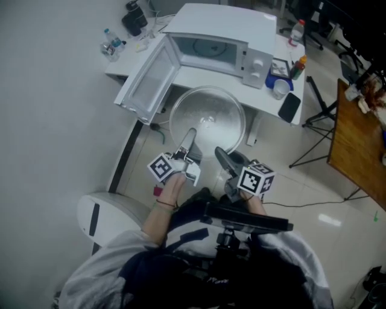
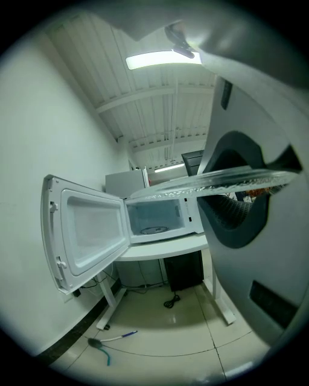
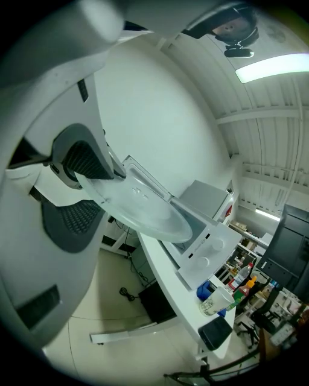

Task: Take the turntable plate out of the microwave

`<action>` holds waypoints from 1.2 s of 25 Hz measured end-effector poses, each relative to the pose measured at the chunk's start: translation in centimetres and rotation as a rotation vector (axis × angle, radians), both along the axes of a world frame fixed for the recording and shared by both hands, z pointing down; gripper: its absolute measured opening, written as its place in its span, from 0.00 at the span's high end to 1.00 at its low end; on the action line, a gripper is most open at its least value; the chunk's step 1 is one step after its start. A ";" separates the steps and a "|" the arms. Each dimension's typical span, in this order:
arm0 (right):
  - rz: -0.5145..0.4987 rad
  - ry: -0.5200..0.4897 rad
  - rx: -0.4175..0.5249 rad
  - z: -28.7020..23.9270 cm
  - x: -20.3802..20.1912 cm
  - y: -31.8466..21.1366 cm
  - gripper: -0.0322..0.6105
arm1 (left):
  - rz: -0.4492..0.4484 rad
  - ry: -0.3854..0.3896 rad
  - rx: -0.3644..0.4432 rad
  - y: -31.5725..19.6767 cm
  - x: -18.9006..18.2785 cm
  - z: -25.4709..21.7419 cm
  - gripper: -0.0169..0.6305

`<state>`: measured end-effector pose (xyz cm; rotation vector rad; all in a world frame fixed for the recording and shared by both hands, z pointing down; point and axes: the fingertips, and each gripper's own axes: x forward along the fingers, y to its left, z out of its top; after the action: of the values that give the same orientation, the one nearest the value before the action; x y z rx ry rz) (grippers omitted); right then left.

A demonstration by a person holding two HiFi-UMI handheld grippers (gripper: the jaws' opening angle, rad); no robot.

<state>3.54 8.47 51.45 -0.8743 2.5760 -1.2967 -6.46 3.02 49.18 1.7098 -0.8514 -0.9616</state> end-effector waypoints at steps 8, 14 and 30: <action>0.016 -0.001 0.003 -0.2 -3.2 0.6 0.77 | 0.015 0.013 -0.009 0.6 -3.3 -0.1 0.95; 0.015 0.033 0.003 -0.5 -4.7 0.6 0.77 | 0.016 0.040 -0.010 0.5 -4.9 0.0 0.95; 0.038 0.059 0.032 -0.6 -6.3 0.4 0.77 | 0.037 0.065 0.009 0.1 -6.5 0.0 0.95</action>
<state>-2.72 8.90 50.89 -0.9648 2.6031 -1.2339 -12.93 3.11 49.19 1.6868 -0.7715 -0.9917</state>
